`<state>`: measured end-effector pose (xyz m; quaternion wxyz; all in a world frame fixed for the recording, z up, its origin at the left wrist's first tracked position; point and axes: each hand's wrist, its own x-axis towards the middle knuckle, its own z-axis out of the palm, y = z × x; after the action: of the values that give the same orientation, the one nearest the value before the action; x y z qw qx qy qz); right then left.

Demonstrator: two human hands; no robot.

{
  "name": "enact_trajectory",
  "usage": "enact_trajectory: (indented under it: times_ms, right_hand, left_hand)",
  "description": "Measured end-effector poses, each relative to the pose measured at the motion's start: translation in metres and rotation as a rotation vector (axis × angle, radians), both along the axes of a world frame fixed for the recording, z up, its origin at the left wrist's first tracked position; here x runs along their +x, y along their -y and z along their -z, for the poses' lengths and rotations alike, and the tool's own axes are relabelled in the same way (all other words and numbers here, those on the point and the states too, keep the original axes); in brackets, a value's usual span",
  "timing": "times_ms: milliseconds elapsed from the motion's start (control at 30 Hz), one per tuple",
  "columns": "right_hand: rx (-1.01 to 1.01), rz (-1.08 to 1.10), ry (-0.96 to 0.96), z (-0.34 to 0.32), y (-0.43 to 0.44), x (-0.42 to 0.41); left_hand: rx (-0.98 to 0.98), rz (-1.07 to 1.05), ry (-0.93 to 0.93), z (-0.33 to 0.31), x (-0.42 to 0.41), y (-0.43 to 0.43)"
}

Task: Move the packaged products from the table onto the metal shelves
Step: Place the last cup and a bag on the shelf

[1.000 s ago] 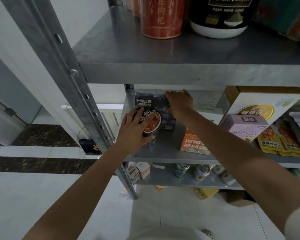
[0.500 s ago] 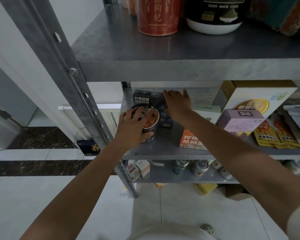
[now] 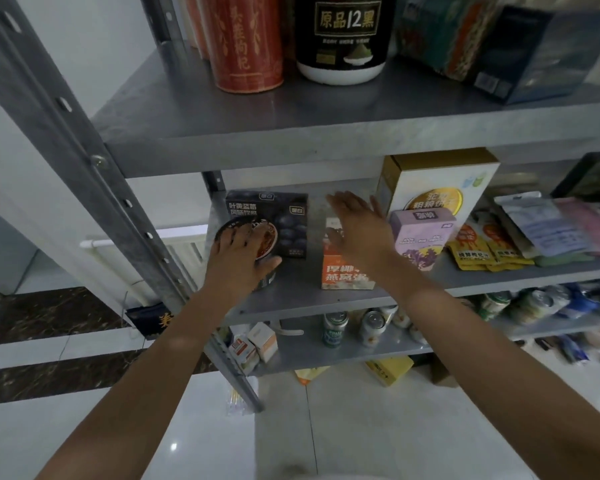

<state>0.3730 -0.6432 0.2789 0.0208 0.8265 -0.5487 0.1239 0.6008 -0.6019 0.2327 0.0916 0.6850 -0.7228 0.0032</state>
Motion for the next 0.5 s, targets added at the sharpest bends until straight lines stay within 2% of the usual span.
enact_trajectory:
  times_ms: [133, 233, 367, 433, 500]
  right_hand:
    - [0.083, 0.122, 0.236, 0.014, -0.042, -0.064]
    - [0.191, 0.240, 0.328, 0.022, -0.080, -0.127]
    - [0.405, 0.468, 0.336, 0.032, -0.152, -0.228]
    - [0.540, 0.591, 0.282, 0.043, -0.195, -0.276]
    - [0.631, 0.754, 0.252, 0.059, -0.245, -0.318]
  left_hand:
    - [-0.071, 0.000, -0.077, -0.022, -0.058, -0.017]
    - [-0.159, 0.058, -0.203, -0.043, -0.123, -0.036]
    - [-0.200, 0.313, -0.286, -0.048, -0.240, -0.067]
    - [-0.074, 0.482, -0.222, -0.036, -0.308, -0.088]
    - [0.139, 0.667, -0.060, -0.011, -0.374, -0.113]
